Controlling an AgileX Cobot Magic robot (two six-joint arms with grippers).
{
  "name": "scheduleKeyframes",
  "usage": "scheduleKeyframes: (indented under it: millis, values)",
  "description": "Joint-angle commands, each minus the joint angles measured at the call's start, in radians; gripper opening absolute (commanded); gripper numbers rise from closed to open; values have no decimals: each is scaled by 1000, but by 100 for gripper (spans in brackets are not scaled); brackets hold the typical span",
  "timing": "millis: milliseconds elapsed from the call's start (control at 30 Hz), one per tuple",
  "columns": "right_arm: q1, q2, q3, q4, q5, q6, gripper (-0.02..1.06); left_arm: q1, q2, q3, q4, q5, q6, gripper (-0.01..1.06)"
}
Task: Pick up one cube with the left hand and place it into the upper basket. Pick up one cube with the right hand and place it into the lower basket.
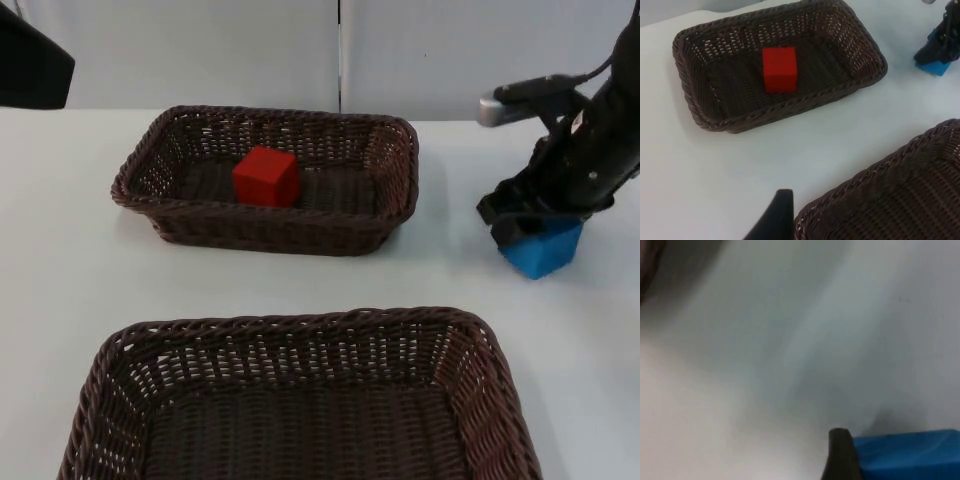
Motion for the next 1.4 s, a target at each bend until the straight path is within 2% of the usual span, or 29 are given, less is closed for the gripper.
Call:
scheduleKeyframes:
  millis: [0, 433, 600, 700, 900, 967, 1133, 1367]
  values:
    - [7, -62, -7, 0, 29, -4, 0, 0, -4, 3, 4, 2, 1, 100]
    - [7, -369, -7, 0, 205, 1, 0, 0, -4, 3, 4, 2, 1, 100]
    - [7, -424, -7, 3, 235, 1, 0, 0, -4, 3, 4, 2, 1, 100]
    - [7, -431, -7, 17, 239, 1, 0, 0, -4, 3, 4, 2, 1, 100]
    - [7, -433, -7, 128, 276, -23, 0, 0, -4, 3, 4, 2, 1, 100]
    - [13, -433, -7, 175, 304, -59, 0, 0, -4, 3, 4, 2, 1, 100]
    - [54, -433, -7, 186, 355, -112, 0, 0, -4, 3, 4, 2, 1, 100]
    - [143, -433, -7, 181, 394, -119, 0, 0, -4, 3, 1, 2, 1, 100]
